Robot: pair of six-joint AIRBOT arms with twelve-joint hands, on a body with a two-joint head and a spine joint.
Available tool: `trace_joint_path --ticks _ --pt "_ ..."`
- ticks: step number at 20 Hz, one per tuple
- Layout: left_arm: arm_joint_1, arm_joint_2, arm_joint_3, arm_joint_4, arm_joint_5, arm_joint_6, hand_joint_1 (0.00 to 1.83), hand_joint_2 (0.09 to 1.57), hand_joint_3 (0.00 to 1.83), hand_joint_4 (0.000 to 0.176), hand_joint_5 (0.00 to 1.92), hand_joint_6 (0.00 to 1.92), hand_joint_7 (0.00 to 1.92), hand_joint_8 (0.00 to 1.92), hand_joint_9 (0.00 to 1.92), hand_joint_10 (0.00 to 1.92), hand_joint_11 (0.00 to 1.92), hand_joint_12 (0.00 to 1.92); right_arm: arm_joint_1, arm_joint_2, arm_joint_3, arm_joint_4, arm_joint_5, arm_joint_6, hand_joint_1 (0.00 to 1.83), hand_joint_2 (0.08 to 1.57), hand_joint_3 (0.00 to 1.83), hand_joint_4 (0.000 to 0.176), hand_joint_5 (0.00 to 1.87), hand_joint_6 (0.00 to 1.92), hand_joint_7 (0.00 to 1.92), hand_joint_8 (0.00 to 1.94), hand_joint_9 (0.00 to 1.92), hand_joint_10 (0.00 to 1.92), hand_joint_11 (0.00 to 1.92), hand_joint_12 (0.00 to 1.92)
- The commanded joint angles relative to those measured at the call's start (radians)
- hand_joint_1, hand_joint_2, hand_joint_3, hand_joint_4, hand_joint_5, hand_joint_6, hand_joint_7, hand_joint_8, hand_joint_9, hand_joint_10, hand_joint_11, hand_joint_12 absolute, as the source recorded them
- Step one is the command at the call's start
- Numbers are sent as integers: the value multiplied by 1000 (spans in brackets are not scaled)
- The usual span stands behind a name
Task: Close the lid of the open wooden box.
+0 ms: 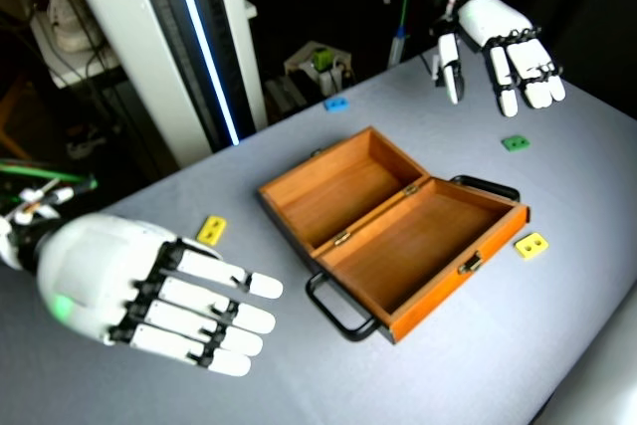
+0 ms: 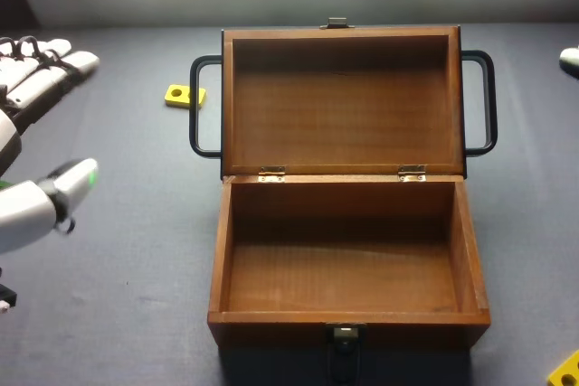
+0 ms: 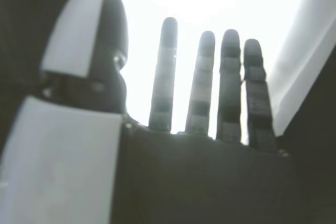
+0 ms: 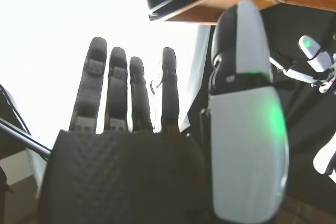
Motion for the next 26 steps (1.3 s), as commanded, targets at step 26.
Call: trace_joint_path --ticks 26 --pt "-376 -208 340 262 643 -77 0 1462 15 0 9 3 13 5 34 7 23 8 289 -137 294 -323 -485 161 0 1282 1 0 42 0 12 0 1 0 59 3"
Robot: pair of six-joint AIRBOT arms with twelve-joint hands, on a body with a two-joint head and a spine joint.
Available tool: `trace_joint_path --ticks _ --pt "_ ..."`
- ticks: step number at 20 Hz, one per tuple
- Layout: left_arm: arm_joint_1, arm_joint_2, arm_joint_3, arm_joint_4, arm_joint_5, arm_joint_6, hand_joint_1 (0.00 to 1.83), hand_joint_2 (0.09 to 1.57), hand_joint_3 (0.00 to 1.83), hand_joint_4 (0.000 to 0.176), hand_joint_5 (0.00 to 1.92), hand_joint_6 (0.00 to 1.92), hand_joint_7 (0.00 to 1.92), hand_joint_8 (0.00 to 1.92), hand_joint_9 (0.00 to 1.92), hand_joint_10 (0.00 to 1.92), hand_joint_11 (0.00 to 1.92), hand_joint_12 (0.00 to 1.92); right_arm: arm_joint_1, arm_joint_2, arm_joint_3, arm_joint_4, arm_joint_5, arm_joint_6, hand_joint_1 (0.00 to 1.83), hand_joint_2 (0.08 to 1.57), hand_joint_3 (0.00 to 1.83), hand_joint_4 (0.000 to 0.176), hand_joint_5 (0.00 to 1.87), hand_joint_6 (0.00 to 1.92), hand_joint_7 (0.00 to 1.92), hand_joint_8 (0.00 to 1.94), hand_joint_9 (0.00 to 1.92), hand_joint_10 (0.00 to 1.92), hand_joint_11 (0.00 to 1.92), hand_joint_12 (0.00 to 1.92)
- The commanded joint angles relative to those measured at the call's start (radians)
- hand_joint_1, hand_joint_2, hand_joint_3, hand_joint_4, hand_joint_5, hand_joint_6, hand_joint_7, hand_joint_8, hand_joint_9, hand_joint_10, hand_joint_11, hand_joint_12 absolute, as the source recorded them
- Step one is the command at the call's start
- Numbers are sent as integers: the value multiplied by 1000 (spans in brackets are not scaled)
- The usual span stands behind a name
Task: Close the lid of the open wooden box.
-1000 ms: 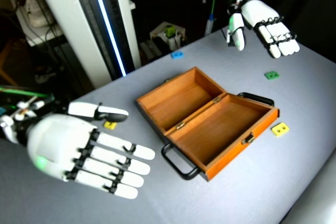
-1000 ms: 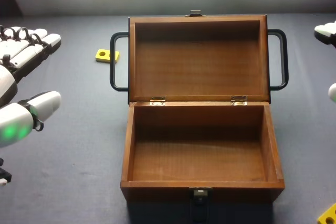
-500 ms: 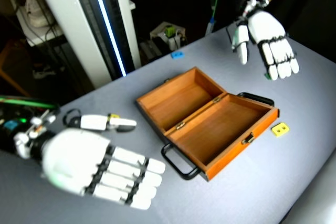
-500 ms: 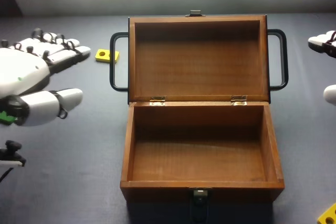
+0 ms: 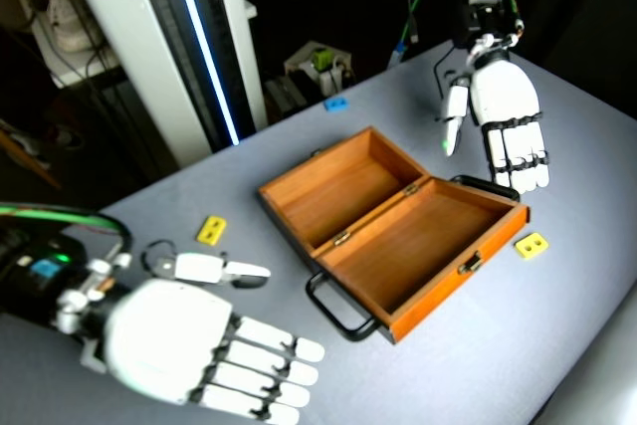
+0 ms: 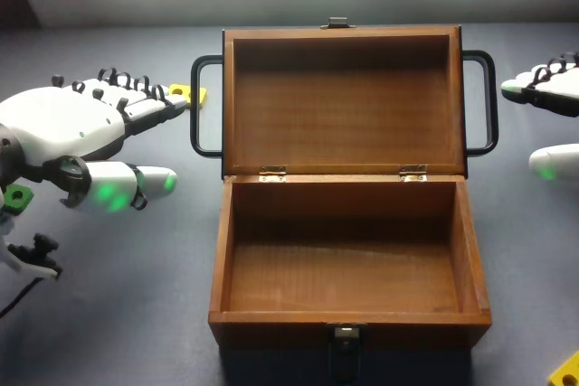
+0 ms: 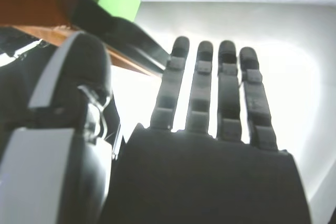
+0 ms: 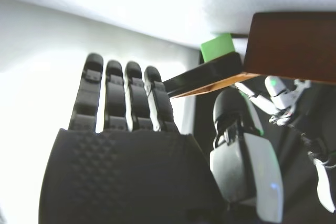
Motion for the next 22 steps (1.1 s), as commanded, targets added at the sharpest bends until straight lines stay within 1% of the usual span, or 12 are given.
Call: trace_joint_path --ticks 1,6,7,8,11,12,14,17,18,19,21,22 --pt "-17 -6 7 0 -81 -2 0 1422 0 0 9 3 10 3 28 4 4 1 16 -3 9 8 59 4 0 1280 0 0 37 0 10 0 0 0 65 6" --pt "-34 -38 44 -3 -43 -3 0 1240 0 0 30 1 35 0 47 0 26 8 87 -40 36 -104 -23 15 0 1263 0 0 0 0 0 0 0 0 46 0" --pt "-40 -46 55 -3 -30 -5 0 1138 0 0 35 0 37 0 41 0 4 1 93 -47 41 -109 -28 15 0 1272 0 0 0 0 0 0 0 0 44 0" --pt "-49 -54 63 3 -15 -5 0 1102 0 0 27 0 22 0 26 0 0 0 97 -53 46 -112 -32 15 0 1267 0 0 1 0 0 0 0 0 45 1" --pt "-66 -65 72 23 5 -5 0 1139 0 0 71 15 25 9 1 0 0 0 109 -61 52 -124 -40 15 0 1269 0 0 5 2 0 0 0 0 50 6" --pt "-70 -65 72 31 10 -5 0 1192 4 0 101 9 43 4 13 2 0 0 113 -62 52 -129 -40 16 0 1259 0 0 0 0 0 0 0 0 53 7" --pt "-81 -71 75 51 23 -5 0 1285 36 0 74 0 40 0 30 5 0 0 119 -64 52 -139 -40 17 0 1266 0 0 7 3 0 0 0 0 80 18" --pt "-90 -79 82 62 40 -5 0 1269 15 0 70 4 23 1 1 0 0 0 123 -67 54 -140 -40 17 0 1270 0 0 26 9 16 6 9 3 80 16" --pt "-96 -84 88 68 52 -5 0 1312 30 0 80 7 31 4 3 1 0 0 124 -68 55 -140 -40 17 0 1282 5 0 18 4 7 1 1 0 71 12" --pt "-101 -88 94 72 60 -5 0 1241 0 0 83 8 30 3 4 1 0 0 124 -68 55 -140 -40 17 0 1265 0 0 8 0 1 0 0 0 64 9" --pt "-108 -89 95 83 62 -10 0 1308 23 0 91 9 43 7 12 4 0 0 128 -68 53 -148 -39 20 0 1269 0 0 1 0 0 0 0 0 65 8" --pt "-110 -88 95 103 56 -31 0 1312 22 0 80 3 36 3 8 2 0 0 129 -68 51 -153 -36 22 0 1277 3 1 0 0 0 0 0 0 75 12"
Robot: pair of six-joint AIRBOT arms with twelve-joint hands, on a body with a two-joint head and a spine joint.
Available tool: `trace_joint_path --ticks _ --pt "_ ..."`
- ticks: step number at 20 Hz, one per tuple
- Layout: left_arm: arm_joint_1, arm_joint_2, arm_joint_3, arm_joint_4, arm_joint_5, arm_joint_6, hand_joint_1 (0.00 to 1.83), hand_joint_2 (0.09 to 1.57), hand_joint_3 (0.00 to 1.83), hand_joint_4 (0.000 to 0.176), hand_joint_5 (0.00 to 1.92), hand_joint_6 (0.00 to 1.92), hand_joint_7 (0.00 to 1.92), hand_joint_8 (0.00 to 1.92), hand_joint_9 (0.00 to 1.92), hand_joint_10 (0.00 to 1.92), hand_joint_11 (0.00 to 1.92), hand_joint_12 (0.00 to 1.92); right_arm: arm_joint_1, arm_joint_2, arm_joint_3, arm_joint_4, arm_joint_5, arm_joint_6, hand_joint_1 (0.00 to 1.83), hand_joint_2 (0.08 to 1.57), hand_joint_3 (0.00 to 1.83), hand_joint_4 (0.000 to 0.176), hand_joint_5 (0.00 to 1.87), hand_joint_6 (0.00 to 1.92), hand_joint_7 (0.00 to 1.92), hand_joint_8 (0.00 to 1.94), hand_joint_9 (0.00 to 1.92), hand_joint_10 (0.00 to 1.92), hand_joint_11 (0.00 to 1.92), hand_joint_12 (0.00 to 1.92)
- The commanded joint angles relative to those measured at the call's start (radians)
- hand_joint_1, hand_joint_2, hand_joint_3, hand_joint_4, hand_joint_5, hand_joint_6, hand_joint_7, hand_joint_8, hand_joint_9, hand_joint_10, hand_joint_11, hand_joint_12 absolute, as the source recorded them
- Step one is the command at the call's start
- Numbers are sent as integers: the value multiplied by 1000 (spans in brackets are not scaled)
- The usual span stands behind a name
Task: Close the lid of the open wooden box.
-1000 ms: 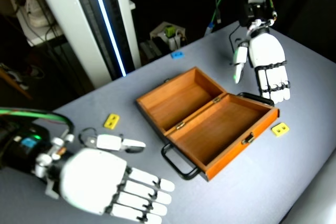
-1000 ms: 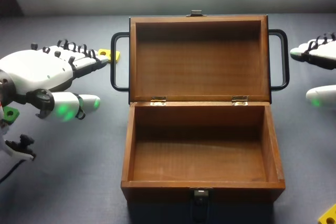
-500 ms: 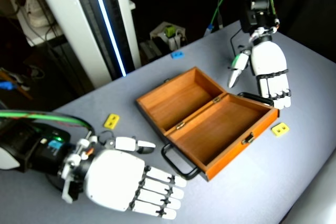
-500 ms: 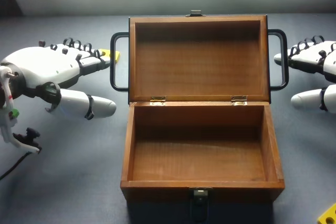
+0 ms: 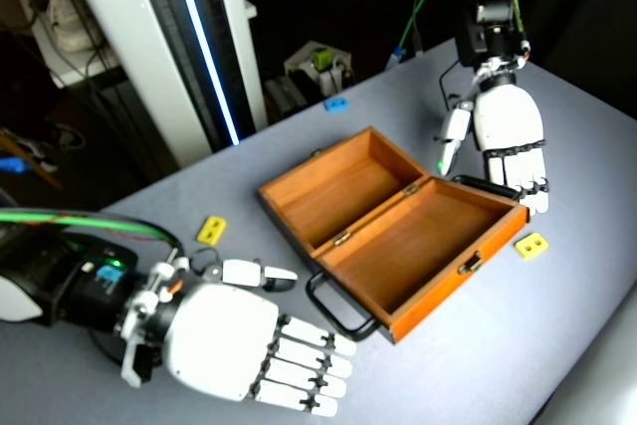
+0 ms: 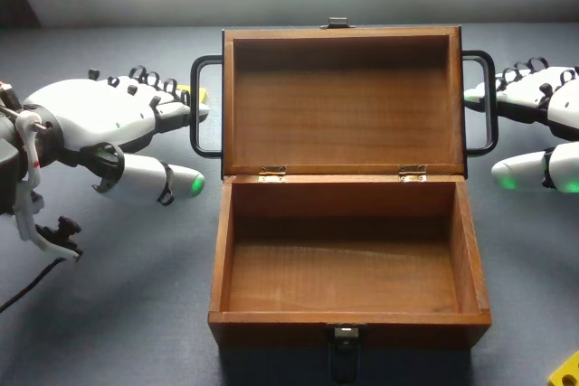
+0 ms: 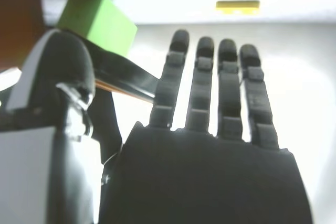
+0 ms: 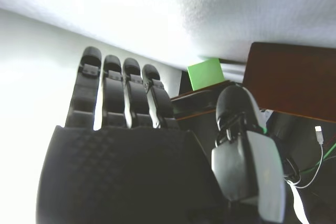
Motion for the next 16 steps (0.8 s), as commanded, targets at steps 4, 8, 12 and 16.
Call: trace_joint_path --ticks 4,8,12,16 --pt "-13 11 -12 5 -122 -10 0 1243 0 0 85 2 34 2 7 1 0 0 13 4 -8 13 119 22 0 1325 21 0 4 1 0 0 0 0 64 7" --pt "1 48 -51 19 -184 -43 0 1197 0 0 65 0 34 0 11 1 0 0 13 18 -21 12 136 23 0 1331 14 0 12 3 1 0 0 0 49 1" --pt "19 90 -91 22 -255 -63 0 1196 0 0 54 11 38 10 24 6 2 0 13 26 -29 12 147 25 0 1332 11 0 9 3 0 0 0 0 47 0" --pt "45 116 -114 22 -304 -89 0 1279 16 0 82 5 75 6 55 6 3 1 13 31 -33 11 151 27 0 1336 8 0 13 5 0 0 0 0 49 4"
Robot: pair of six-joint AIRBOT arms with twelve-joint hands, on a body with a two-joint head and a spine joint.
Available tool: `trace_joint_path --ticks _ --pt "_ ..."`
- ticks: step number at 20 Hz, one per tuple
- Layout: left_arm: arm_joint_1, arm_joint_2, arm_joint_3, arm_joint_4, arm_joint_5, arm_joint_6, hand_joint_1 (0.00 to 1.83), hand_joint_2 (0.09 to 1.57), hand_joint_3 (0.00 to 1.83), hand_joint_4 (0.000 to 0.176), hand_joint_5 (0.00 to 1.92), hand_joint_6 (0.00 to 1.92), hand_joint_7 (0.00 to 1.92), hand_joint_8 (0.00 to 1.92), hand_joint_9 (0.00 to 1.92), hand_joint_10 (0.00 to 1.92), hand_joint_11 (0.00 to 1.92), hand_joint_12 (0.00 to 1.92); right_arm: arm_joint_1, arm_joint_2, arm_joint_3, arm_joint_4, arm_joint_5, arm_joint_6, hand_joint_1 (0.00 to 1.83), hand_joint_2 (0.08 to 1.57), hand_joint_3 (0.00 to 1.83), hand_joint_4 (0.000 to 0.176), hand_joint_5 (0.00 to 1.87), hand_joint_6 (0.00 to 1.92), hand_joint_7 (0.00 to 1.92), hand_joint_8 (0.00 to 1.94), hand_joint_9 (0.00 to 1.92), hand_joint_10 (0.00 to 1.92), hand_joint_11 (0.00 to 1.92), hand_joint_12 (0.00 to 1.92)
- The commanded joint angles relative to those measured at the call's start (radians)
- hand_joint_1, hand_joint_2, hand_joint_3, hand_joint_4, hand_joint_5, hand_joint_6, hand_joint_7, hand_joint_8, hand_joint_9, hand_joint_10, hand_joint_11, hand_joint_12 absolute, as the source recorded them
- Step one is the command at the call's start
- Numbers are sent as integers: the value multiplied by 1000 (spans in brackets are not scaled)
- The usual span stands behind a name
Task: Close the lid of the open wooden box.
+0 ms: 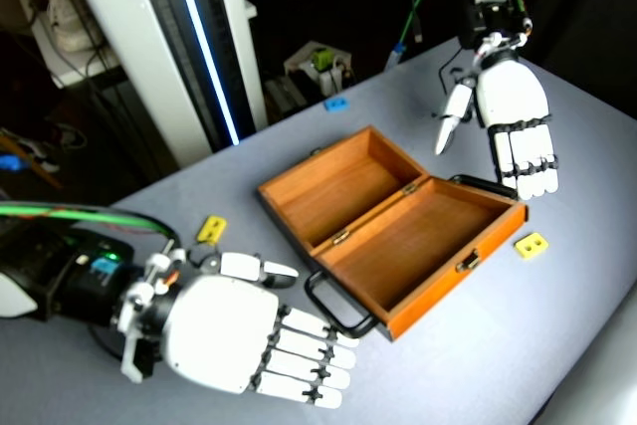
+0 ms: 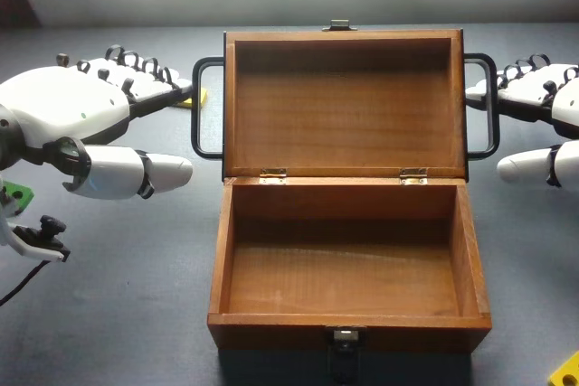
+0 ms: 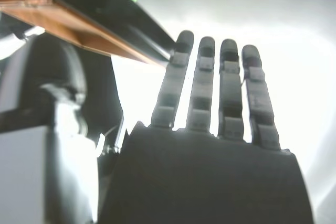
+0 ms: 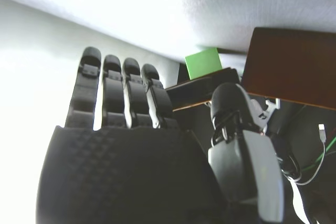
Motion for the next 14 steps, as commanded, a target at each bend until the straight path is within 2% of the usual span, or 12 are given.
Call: trace_joint_path --ticks 1,2,5,8,10,11,12,13,14 --pt "-2 6 -7 1 -139 -13 0 1377 22 0 100 1 88 1 59 2 4 1 13 7 -7 26 131 11 0 1344 11 0 11 4 0 0 0 0 49 4" --pt "0 8 -7 1 -140 -16 0 1448 17 0 120 1 107 1 77 2 22 8 13 11 -11 26 135 11 0 1343 8 0 15 5 2 1 0 0 57 12" --pt "3 12 -10 2 -135 -17 0 1388 0 0 105 0 87 0 62 0 16 4 13 14 -16 25 140 11 0 1333 2 0 18 6 0 0 0 0 42 5" --pt "2 10 -3 4 -110 -17 0 1443 10 0 94 0 70 0 41 0 12 5 13 13 -16 25 140 11 0 1345 6 0 4 0 0 0 0 0 26 0" --pt "-3 3 3 13 -90 -17 0 1374 0 0 87 0 59 0 41 0 9 3 13 12 -17 25 139 11 0 1342 5 0 13 3 0 0 0 0 50 10" --pt "-7 -2 6 20 -80 -17 0 1289 0 0 81 0 49 0 34 0 9 3 13 11 -17 25 140 11 0 1342 5 0 5 0 0 0 0 0 42 7" --pt "-13 -9 12 29 -64 -17 0 1397 0 0 75 0 46 0 27 0 10 3 13 11 -17 24 140 11 0 1342 4 0 13 4 0 0 0 0 39 6" --pt "-22 -19 22 38 -44 -17 0 1426 8 0 73 0 50 1 35 3 22 8 13 11 -17 24 140 11 0 1349 7 0 18 6 0 0 0 0 36 4" --pt "-30 -30 34 44 -21 -17 0 1301 0 0 58 0 12 0 6 0 4 1 13 11 -17 24 140 11 0 1344 4 0 8 1 0 0 0 0 38 5"
